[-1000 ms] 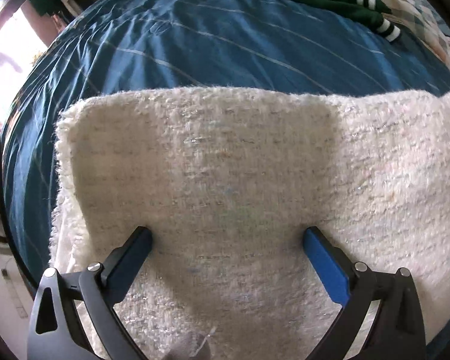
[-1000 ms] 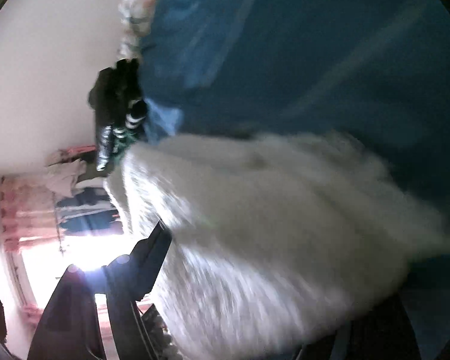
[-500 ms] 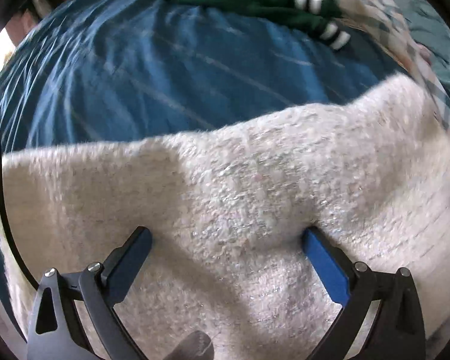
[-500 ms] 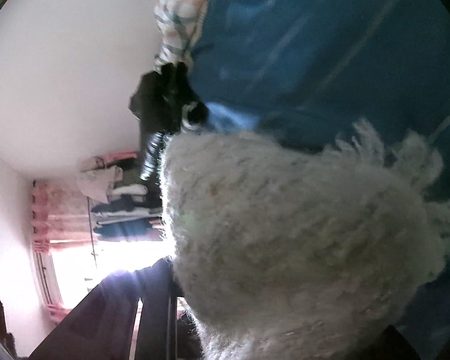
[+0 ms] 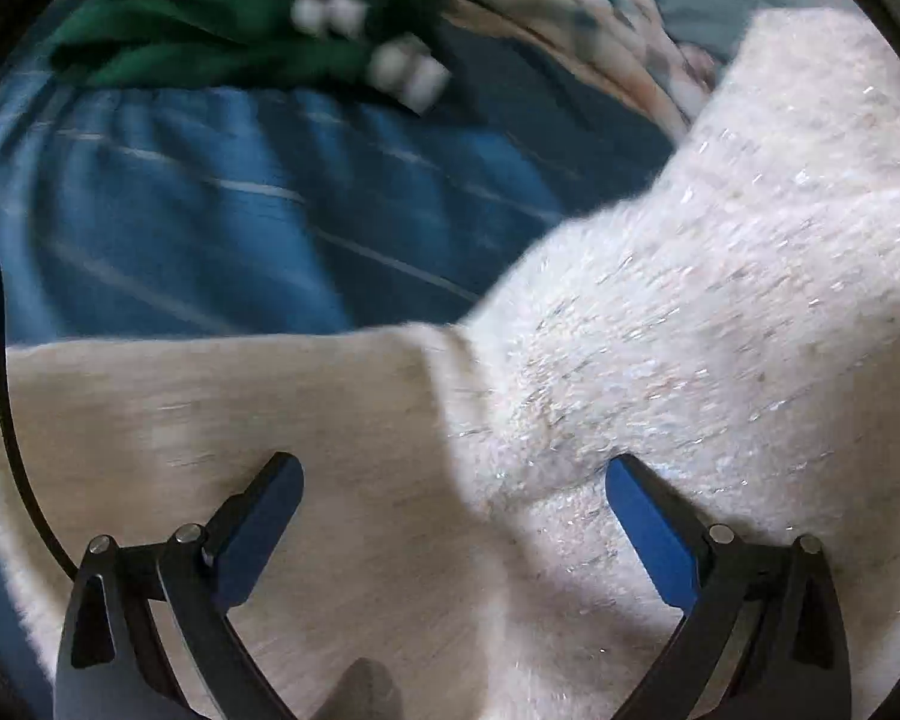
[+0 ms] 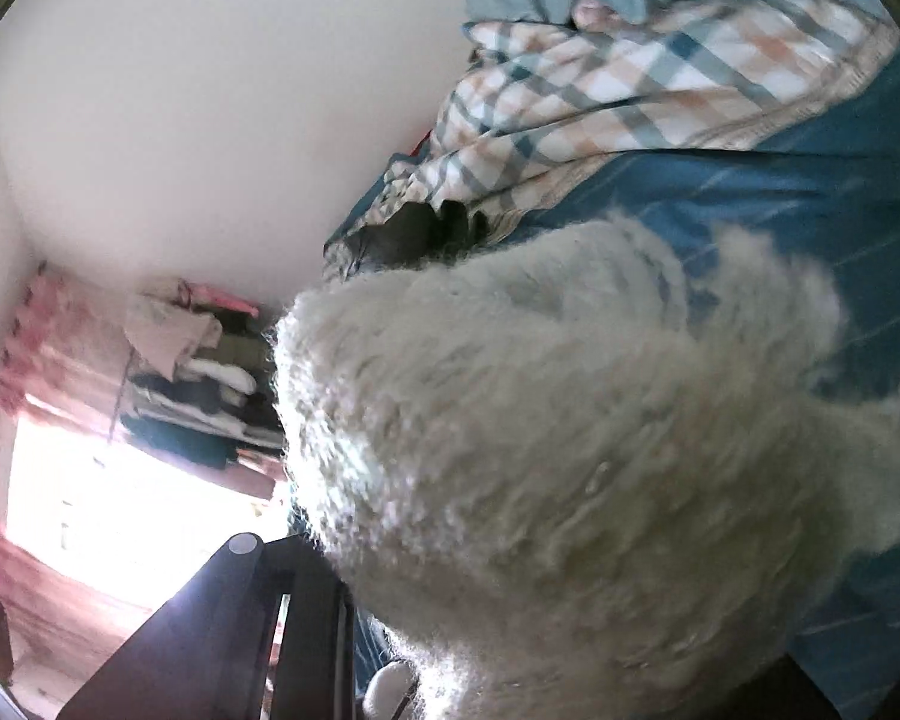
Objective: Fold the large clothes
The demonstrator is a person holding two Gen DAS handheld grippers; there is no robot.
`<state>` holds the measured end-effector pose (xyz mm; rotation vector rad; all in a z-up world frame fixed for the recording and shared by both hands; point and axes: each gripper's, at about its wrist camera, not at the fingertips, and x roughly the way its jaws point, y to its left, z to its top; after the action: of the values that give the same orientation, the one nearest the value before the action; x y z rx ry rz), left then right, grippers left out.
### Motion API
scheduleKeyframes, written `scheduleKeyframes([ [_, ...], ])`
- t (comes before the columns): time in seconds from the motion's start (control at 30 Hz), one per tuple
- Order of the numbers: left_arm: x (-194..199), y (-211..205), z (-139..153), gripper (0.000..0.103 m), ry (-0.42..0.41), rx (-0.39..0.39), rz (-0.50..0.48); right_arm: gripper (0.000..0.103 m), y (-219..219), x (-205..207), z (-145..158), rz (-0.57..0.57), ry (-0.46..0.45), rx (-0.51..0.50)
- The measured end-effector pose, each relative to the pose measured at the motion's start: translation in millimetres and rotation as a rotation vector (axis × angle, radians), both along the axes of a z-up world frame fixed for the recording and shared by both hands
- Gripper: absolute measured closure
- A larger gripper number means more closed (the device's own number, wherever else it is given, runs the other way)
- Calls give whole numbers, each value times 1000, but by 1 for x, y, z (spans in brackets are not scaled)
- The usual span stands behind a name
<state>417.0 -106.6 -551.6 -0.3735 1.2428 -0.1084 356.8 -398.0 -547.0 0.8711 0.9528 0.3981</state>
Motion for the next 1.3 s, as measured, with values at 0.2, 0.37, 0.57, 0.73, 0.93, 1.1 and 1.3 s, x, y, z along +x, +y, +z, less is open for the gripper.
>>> scheduleKeyframes([
  [0.2,-116,140,36,0,46,-27,325,82,131,-14,12,287,-36,-102],
  [0.37,-240,220,49,1,140,142,540,81,255,-49,-52,521,35,-206],
  [0.57,-314,243,55,1,182,122,700,75,328,-75,-112,703,124,-424],
  [0.73,-325,228,73,1,91,-34,726,12,307,-78,-69,841,121,-266],
  [0.93,-295,197,57,1,77,-183,655,12,218,-88,-47,761,229,-191],
  [1.1,-265,163,35,1,34,-372,617,12,148,-69,-74,600,346,-299],
  [1.3,-223,151,5,84,43,-343,731,12,107,-61,-99,470,407,-296],
])
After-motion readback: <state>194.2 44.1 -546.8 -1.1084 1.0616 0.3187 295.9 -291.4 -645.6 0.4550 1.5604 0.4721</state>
